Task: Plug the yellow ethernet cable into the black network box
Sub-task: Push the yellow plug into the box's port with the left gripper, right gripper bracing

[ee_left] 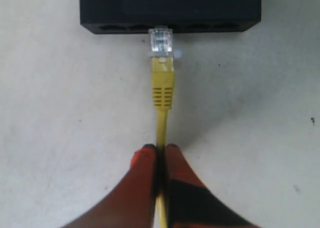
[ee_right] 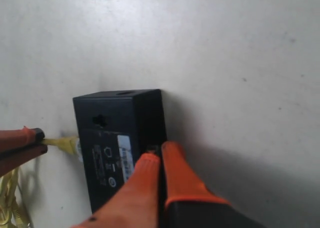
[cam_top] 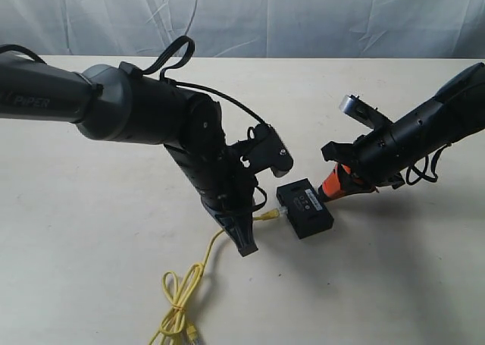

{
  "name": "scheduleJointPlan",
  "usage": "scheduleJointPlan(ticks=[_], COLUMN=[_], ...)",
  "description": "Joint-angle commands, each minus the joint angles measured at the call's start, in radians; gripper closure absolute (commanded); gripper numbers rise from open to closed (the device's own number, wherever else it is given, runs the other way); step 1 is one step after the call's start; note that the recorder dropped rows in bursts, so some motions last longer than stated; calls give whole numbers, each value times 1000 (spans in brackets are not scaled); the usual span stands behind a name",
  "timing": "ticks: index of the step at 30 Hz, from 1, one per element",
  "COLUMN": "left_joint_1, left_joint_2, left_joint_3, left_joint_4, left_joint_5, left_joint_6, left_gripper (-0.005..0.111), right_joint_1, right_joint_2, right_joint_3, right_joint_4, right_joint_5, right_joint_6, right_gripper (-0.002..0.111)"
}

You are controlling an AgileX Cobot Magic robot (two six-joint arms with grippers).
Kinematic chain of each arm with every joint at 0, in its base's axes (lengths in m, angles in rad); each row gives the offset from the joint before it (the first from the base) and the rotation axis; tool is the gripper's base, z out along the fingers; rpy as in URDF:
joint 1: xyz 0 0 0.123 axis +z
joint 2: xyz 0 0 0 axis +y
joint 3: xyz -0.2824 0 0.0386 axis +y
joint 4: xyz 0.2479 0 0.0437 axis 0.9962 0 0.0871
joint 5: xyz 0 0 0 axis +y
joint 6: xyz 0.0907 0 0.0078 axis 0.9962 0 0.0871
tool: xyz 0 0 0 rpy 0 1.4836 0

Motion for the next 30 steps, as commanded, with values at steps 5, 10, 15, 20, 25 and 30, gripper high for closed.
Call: scheduleJointPlan(ticks=[5, 10, 15, 20, 25, 30], left_joint_1=[-5, -5, -5, -5, -5, -5], left_joint_2=[1, 1, 1, 1, 1, 1], left_joint_3=[-4, -4, -4, -4, -4, -4], left_joint_4=[-9, -12, -18, -46, -50, -86], left_joint_5=[21, 10, -18, -37, -34, -27], left_joint_6=[28, 47, 51, 55, 82, 185], left_gripper=[107, 107, 107, 107, 107, 107], right_joint_1=[-3, -3, -3, -3, -3, -3], right_joint_2=[-1, -1, -1, -1, -1, -1], right_joint_3=[-2, -2, -2, -2, -2, -2], right_joint_4=[-2, -2, -2, -2, -2, -2], right_joint_5=[-5, -11, -11, -11, -11, 1], right_joint_6=[-6, -6, -6, -6, -6, -6], right_gripper=[109, 109, 109, 109, 109, 109])
